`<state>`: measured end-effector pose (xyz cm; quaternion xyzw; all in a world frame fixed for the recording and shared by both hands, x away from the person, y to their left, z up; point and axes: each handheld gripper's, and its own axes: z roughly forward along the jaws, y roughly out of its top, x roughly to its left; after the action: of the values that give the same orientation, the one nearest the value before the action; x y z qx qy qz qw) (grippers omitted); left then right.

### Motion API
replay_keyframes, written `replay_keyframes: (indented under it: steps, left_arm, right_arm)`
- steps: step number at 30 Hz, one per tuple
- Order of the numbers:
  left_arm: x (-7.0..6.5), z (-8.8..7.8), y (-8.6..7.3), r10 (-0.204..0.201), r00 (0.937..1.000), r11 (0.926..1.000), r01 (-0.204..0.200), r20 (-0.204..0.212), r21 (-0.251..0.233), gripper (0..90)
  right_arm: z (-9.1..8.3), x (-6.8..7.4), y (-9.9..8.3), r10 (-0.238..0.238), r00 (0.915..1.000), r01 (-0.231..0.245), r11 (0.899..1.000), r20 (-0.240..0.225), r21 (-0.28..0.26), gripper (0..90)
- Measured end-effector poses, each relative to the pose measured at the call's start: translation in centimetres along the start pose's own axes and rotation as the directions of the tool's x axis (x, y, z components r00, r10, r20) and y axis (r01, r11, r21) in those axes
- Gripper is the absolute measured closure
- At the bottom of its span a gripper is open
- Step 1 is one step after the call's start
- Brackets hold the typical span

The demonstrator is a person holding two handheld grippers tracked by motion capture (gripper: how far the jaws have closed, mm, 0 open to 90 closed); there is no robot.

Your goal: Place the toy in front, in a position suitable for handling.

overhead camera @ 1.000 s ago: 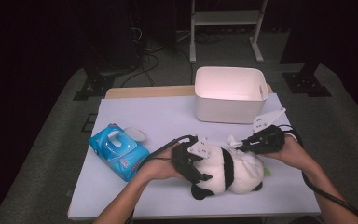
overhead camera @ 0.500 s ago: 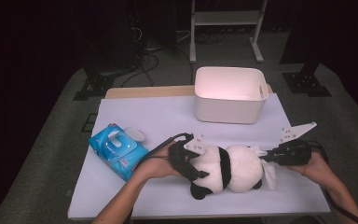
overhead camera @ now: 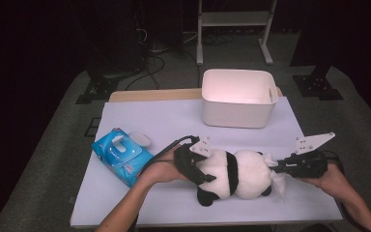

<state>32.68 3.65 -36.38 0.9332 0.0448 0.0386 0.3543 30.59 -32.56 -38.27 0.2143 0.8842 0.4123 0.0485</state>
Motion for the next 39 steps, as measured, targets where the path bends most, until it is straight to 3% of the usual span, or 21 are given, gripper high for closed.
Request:
replay_keyframes:
  steps: [4, 8, 13, 15, 20, 23, 30, 35, 39]
  left_arm:
    - [0.0, 0.2, 0.3, 0.003, 1.0000, 1.0000, -0.003, -0.007, 0.004, 26.4]
    - [0.0, 0.6, 1.1, 0.014, 0.9998, 0.9998, -0.014, -0.017, 0.016, 26.3]
    - [0.0, 0.6, 1.3, 0.014, 0.9997, 0.9996, -0.014, -0.021, 0.022, 26.1]
    - [0.1, 0.3, 1.0, 0.011, 0.9997, 0.9999, -0.010, -0.023, 0.013, 25.6]
    - [-0.1, -1.2, 0.6, -0.003, 0.9999, 0.9989, 0.003, -0.011, -0.047, 24.5]
    - [-0.4, -1.9, 0.4, 0.006, 1.0000, 0.9988, -0.006, 0.002, -0.049, 24.6]
    - [-1.0, -0.4, -0.3, 0.007, 1.0000, 0.9993, -0.007, 0.000, -0.036, 25.7]
    - [-0.9, 0.4, -0.2, -0.012, 0.9998, 0.9988, 0.012, -0.019, -0.047, 26.9]
    - [-1.2, 0.8, 0.1, -0.004, 0.9996, 0.9989, 0.002, -0.028, -0.048, 26.9]
  right_arm:
    - [-0.1, 0.8, 0.4, -0.023, 0.9997, 0.023, 1.000, -0.010, -0.012, 79.2]
    - [0.6, 1.6, 2.1, -0.071, 0.9968, 0.070, 0.997, -0.036, -0.017, 79.2]
    - [3.2, 3.1, 5.0, -0.172, 0.9827, 0.174, 0.984, -0.067, 0.024, 79.3]
    - [3.8, 3.2, 5.7, -0.188, 0.9793, 0.191, 0.981, -0.075, 0.033, 79.4]
    - [3.3, 2.7, 5.1, -0.159, 0.9854, 0.161, 0.987, -0.062, 0.027, 79.5]
    - [2.7, 2.5, 4.4, -0.132, 0.9900, 0.133, 0.991, -0.048, 0.020, 79.4]
    - [2.0, 2.4, 3.4, -0.115, 0.9933, 0.115, 0.993, -0.013, 0.034, 79.3]
    - [2.1, 2.4, 3.8, -0.120, 0.9928, 0.119, 0.992, 0.001, 0.044, 79.3]
    - [2.5, 2.5, 4.5, -0.138, 0.9905, 0.138, 0.989, -0.002, 0.053, 79.3]
